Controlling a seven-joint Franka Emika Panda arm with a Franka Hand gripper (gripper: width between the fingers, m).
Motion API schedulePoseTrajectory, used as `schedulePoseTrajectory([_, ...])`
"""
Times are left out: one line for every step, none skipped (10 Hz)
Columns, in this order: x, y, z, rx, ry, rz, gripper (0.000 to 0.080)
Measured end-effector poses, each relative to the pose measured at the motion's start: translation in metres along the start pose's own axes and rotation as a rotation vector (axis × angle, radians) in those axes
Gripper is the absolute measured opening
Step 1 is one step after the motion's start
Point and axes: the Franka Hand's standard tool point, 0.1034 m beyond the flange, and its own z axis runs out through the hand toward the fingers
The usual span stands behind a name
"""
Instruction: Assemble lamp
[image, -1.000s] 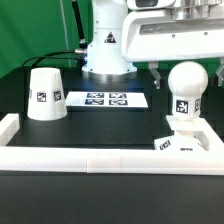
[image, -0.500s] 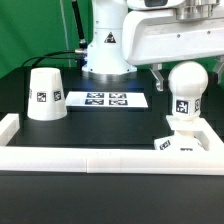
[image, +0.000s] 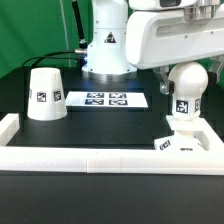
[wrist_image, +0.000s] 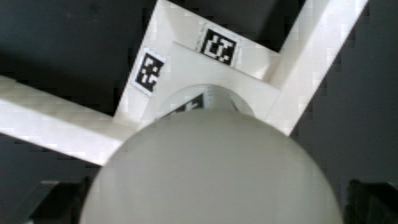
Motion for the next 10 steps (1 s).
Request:
schedulePoseTrajectory([-0.0001, 0.0005, 0.0000, 0.000, 0.000, -0.055, 0.0699])
schedulePoseTrajectory([-0.0006, 0.0012, 0.0001, 0.000, 0.000, -0.066, 0.0676])
schedulePoseTrajectory([-0.0006, 0.0012, 0.0001, 0.000, 0.000, -0.063, 0.0676])
schedulePoseTrajectory([-0.0006, 0.0012, 0.0001, 0.000, 0.000, -0.063, 0.0577])
schedulePoseTrajectory([-0.0006, 0.0012, 0.0001, 0.000, 0.000, -0.062, 0.0577])
schedulePoseTrajectory([-0.0006, 0.0012, 0.0001, 0.000, 0.001, -0.058, 0.0577])
schedulePoseTrajectory([-0.0006, 0.0012, 0.0001, 0.001, 0.001, -0.036, 0.0577])
schedulePoseTrajectory([-0.0002, 0.0010, 0.0001, 0.000, 0.006, 0.021, 0.0577])
schedulePoseTrajectory([-0.0011, 0.0012, 0.0004, -0.001, 0.009, 0.128, 0.0577])
schedulePoseTrajectory([-0.0010, 0.0015, 0.0006, 0.000, 0.014, 0.235, 0.0577])
